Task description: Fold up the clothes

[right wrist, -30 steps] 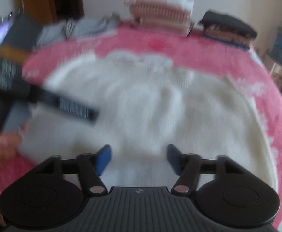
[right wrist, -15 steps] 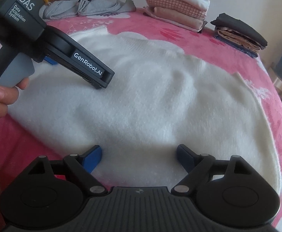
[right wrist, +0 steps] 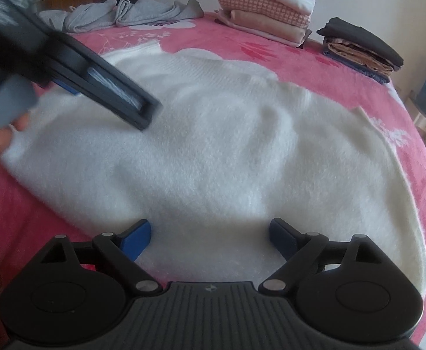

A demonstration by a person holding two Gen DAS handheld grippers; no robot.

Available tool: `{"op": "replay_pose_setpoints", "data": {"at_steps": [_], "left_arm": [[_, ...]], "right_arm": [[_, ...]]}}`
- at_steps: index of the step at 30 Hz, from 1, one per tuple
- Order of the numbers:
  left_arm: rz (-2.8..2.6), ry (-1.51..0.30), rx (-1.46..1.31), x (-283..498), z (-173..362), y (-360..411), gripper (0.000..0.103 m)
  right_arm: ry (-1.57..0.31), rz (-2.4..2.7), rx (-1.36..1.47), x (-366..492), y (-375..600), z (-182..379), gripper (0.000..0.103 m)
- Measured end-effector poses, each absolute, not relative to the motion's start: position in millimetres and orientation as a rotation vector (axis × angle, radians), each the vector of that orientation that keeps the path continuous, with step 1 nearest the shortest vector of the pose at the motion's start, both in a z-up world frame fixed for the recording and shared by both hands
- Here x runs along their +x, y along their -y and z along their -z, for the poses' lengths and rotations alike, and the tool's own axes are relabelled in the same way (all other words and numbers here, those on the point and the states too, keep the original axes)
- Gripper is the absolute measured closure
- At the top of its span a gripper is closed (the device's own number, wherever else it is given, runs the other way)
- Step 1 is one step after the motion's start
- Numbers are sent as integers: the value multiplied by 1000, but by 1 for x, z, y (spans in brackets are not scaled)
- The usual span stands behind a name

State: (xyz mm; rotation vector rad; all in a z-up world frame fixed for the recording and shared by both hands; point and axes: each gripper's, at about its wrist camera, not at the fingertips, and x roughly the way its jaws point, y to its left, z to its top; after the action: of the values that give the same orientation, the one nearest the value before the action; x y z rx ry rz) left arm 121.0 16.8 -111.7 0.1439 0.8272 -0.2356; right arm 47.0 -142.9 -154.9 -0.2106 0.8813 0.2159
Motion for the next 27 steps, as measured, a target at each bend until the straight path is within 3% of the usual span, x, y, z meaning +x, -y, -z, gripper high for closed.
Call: {"op": "replay_pose_setpoints", "data": {"at_steps": [6, 14, 19, 23, 27], "left_arm": [[191, -724, -38, 87, 101, -97, 0], [219, -853, -304, 103, 124, -160, 1], [336, -858, -402, 120, 137, -158, 6], [344, -869, -407, 141, 150, -153, 22], [351, -900, -453, 160, 164, -155, 24]], "right_arm": [[-887, -211, -197, 48, 142, 155, 10], [-898, -202, -186, 50, 141, 154, 8], [-902, -200, -183, 50, 141, 153, 8], [-905, -199, -185, 51, 141, 153, 8], [-907, -200, -186, 51, 141, 153, 8]]}}
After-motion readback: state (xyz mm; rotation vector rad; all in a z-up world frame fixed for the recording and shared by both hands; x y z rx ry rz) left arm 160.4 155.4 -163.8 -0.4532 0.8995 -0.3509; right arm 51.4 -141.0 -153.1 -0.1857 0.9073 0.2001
